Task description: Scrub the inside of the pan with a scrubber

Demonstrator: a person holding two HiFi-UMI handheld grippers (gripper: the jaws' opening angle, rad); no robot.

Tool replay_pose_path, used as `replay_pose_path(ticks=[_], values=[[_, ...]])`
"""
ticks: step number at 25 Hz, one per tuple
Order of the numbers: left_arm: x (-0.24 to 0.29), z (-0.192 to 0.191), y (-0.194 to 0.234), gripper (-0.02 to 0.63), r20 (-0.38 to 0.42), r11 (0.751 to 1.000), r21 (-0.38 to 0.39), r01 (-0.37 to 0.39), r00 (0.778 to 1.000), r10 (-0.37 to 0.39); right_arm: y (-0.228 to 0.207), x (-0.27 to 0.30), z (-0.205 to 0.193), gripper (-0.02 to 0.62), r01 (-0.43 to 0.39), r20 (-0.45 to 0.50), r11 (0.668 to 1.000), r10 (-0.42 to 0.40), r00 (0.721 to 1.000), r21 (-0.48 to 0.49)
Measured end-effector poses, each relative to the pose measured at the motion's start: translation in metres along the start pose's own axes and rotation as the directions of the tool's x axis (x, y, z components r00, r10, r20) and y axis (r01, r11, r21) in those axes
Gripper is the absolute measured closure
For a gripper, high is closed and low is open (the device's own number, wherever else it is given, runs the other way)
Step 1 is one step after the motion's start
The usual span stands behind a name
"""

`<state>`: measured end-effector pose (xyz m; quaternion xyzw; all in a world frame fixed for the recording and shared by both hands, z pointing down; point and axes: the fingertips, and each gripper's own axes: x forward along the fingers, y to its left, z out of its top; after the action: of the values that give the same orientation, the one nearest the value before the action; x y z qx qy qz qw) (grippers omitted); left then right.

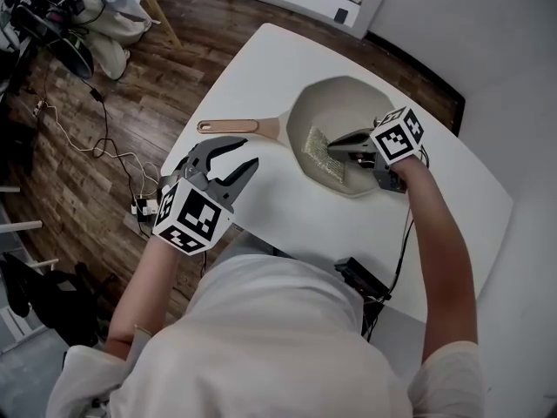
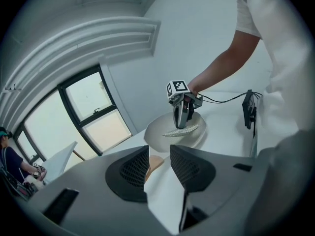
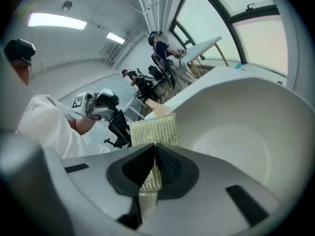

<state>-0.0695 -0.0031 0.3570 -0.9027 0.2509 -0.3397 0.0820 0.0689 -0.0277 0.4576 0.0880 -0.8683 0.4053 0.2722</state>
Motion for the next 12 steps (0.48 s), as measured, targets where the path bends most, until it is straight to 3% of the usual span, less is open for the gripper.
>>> replay_pose_path(ticks=[3, 6, 9, 12], values=[[0.002, 0.004, 0.002, 0.506, 0.022, 0.999, 0.028, -0.033, 0.999, 0.032, 0.007, -0.017, 0.007, 0.572, 0.069, 0.053, 0.996, -0.067, 0.996, -0.051], [0.001, 0.008, 0.010, 0.537, 0.065, 0.998, -0.002, -0.065, 0.996, 0.065, 0.012, -0.032, 0.010, 0.572, 0.185, 0.103, 0.977, -0.174, 0.979, -0.107], [-0.011, 0.020, 0.021, 0.563, 0.148, 0.992, -0.085, -0.093, 0.984, 0.104, 0.030, -0.047, 0.022, 0.572, 0.261, 0.232, 0.957, -0.227, 0.946, -0.124], [-0.020, 0.039, 0.034, 0.578, 0.229, 0.982, -0.160, -0.096, 0.965, 0.131, 0.050, -0.071, 0.035, 0.572, 0.324, 0.372, 0.938, -0.259, 0.891, -0.123]])
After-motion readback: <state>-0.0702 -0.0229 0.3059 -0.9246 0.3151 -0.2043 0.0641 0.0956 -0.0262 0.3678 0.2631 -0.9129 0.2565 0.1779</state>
